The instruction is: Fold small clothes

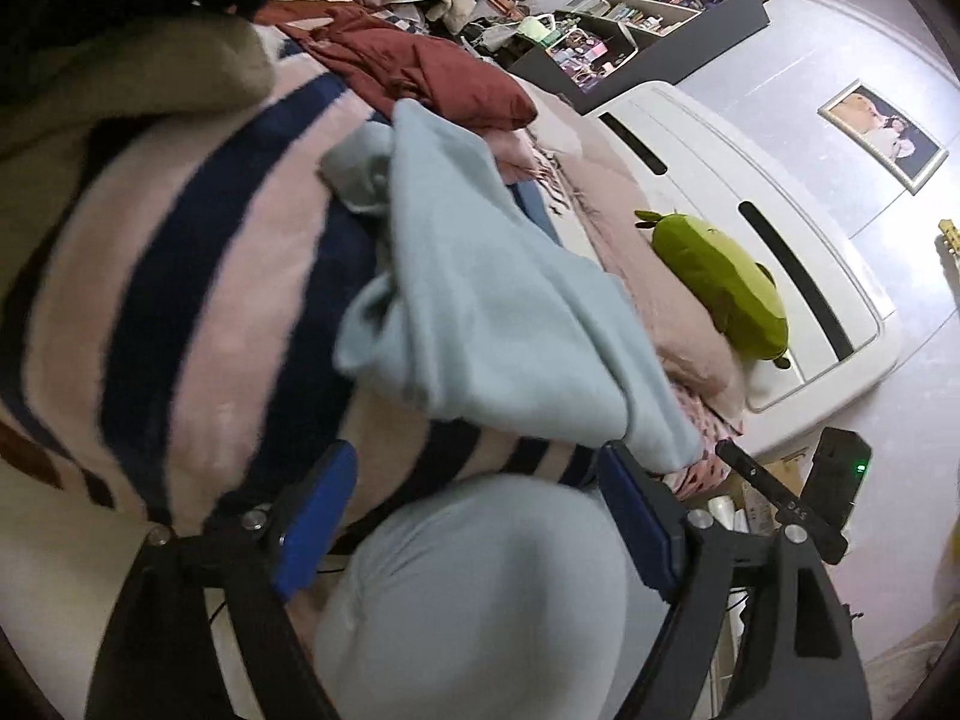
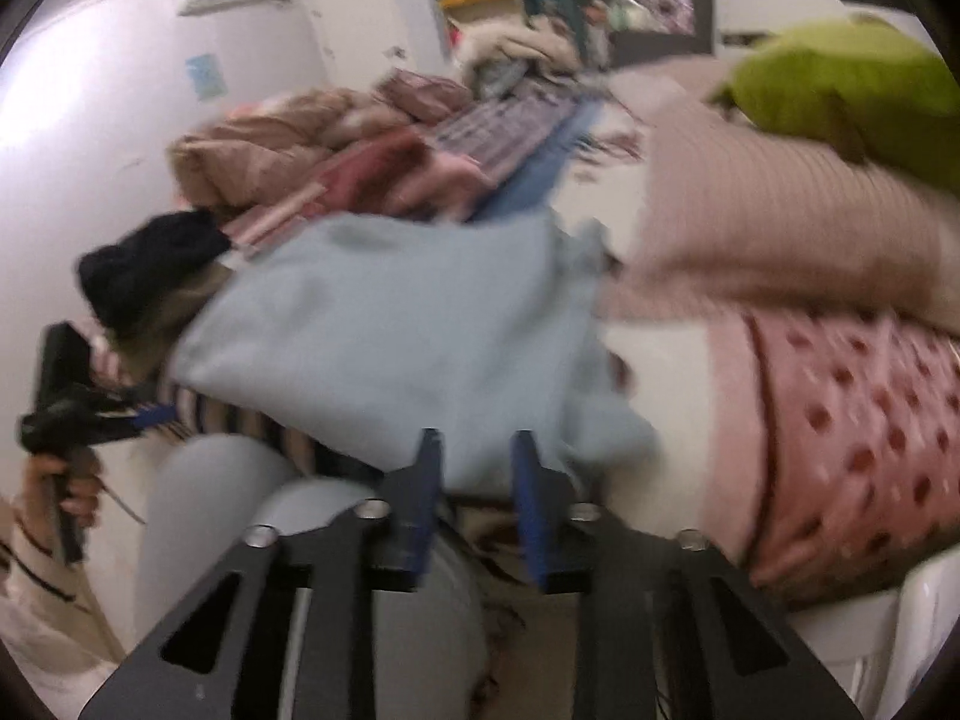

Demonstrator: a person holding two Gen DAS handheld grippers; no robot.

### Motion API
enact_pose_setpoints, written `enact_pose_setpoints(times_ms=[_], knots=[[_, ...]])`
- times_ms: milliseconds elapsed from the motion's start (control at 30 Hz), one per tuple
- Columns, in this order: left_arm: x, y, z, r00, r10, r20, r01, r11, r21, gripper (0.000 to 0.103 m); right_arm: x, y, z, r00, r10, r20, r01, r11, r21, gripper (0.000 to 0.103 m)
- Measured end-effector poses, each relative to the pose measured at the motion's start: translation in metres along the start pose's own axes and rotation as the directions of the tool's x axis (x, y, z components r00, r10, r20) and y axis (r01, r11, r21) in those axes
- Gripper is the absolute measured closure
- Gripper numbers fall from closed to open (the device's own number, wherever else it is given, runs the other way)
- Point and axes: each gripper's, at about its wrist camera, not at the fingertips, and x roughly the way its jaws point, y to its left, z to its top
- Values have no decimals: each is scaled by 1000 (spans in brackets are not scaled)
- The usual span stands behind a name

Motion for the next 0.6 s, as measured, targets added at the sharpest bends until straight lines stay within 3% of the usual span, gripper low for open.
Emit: enact_pose_setpoints(times_ms=[133, 300, 367, 500, 600], knots=[[18, -8, 11, 999, 5, 51, -3, 999, -35, 24, 20, 36, 23, 997, 68, 21, -66, 991, -113, 96], [35, -7, 23, 992, 44, 117, -34, 996, -78, 28, 67, 79, 47, 983, 181, -39, -185, 964, -192, 96], [38, -6, 27, 991, 38, 130, -25, 995, -96, 37, 88, 93, 50, 980, 179, -91, -195, 955, -224, 96], [36, -12, 36, 984, 63, 169, -50, 996, -77, 83, 129, 107, 42, 973, 91, -212, -147, 953, -266, 96], [34, -27, 44, 982, 63, 178, -64, 998, 0, 89, 139, 110, 36, 974, 65, -215, -124, 953, -275, 96]])
